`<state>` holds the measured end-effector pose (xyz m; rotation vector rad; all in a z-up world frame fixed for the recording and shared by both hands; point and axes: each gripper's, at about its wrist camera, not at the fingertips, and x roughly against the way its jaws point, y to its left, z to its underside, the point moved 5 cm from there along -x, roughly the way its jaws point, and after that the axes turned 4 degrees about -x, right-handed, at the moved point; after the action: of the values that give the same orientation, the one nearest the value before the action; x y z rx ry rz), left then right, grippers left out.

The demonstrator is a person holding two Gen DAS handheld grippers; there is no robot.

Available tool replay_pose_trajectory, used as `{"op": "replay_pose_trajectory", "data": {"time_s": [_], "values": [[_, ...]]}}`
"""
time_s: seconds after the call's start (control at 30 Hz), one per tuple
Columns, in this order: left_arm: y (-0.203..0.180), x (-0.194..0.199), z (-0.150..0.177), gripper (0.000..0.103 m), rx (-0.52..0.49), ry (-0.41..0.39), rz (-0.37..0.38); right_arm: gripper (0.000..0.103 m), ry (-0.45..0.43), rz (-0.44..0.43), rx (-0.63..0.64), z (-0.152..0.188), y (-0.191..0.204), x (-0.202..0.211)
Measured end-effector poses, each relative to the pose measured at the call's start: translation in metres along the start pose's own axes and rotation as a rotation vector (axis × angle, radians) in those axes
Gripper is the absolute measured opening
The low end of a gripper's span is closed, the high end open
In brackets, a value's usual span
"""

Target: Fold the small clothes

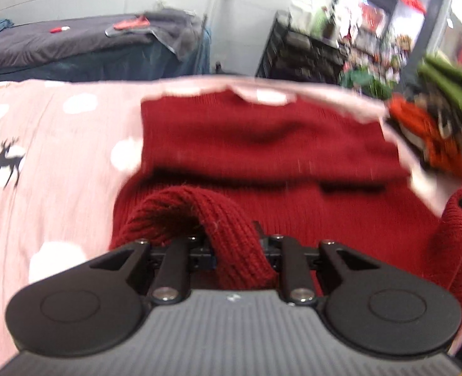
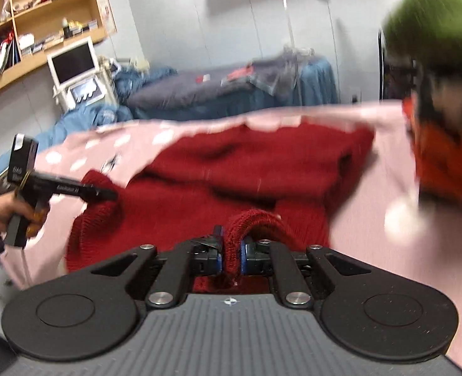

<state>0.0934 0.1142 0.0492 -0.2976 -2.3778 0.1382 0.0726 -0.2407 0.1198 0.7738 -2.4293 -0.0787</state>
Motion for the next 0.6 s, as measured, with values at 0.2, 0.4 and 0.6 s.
{"op": "replay_pose_trajectory", "data": {"time_s": [0.2,0.4,0.6], "values": [[0.025,-0.042,-0.073,0.018,0.098,-0.078,-0.049,0.017,-0.124,0.147,0.076,-0.061,-0.029,-0.058],[0.039,-0.109,-0.134,0.018,0.122,-0.073,-0.153,0.016,-0.18,0.377,0.142,-0.097,-0.061,-0.117],[0.039,-0.168,-0.147,0.018,0.074,-0.007,-0.233,0.016,-0.134,0.504,0.138,-0.098,-0.096,-0.154]]}}
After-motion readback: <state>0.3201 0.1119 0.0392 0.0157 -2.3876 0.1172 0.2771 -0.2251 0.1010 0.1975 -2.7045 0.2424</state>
